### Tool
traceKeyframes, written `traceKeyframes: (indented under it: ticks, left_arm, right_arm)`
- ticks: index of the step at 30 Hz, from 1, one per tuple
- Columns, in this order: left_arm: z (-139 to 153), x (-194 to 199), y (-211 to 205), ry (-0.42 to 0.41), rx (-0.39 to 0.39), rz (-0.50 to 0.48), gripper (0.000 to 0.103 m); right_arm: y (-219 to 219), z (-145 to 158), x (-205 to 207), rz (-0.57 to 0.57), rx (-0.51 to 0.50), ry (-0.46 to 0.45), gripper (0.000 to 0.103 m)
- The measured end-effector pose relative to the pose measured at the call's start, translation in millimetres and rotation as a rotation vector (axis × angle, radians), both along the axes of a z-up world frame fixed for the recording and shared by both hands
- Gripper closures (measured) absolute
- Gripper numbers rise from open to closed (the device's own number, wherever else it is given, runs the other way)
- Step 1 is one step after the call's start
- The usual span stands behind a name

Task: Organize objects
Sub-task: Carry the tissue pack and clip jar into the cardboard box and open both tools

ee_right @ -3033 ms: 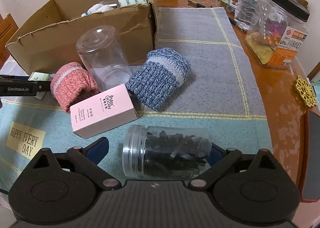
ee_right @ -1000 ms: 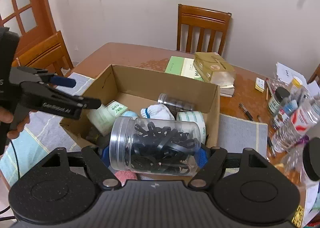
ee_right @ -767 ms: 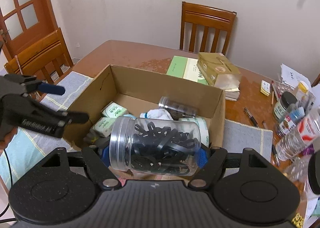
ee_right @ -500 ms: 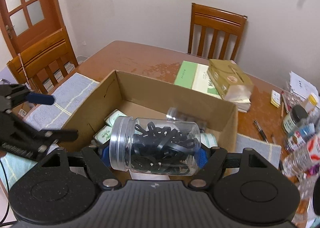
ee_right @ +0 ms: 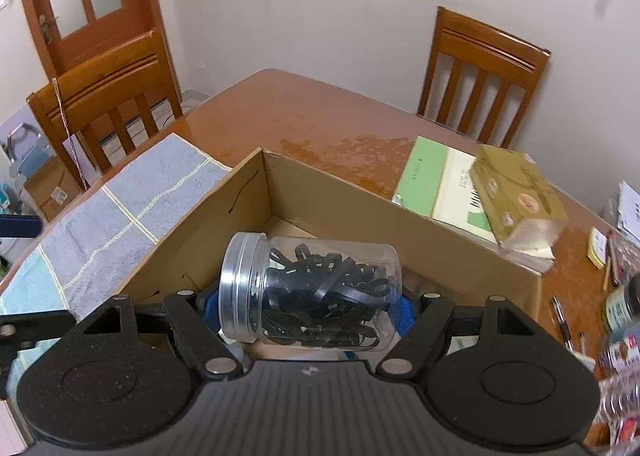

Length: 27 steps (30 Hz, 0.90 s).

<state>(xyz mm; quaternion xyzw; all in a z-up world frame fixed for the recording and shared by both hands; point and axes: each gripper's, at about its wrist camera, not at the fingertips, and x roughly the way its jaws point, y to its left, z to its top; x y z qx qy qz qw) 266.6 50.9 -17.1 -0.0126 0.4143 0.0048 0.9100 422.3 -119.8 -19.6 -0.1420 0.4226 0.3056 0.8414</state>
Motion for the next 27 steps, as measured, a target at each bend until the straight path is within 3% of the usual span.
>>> traceKeyframes:
  ticks: [8, 13, 20, 27]
  left_arm:
    - [-1.1, -19.0, 10.3, 0.018, 0.021, 0.107, 0.002]
    - [-4.4, -28.0, 13.8, 0.033, 0.022, 0.150, 0.002]
    - [-8.8, -38.2, 7.8, 0.033, 0.025, 0.146, 0.002]
    - [-15.2, -44.0, -0.8, 0.012, 0.031, 0.079, 0.002]
  right_arm:
    - [22.6, -16.4, 25.2, 0.056, -0.038, -0.010, 0.021]
    - [24.1, -17.1, 32.4, 0.049, -0.024, -0.033, 0.006]
    - [10.0, -10.7, 19.5, 0.038, -0.010, -0.033, 0.003]
    - [-11.3, -2.1, -10.0, -0.007, -0.011, -0.044, 0.000]
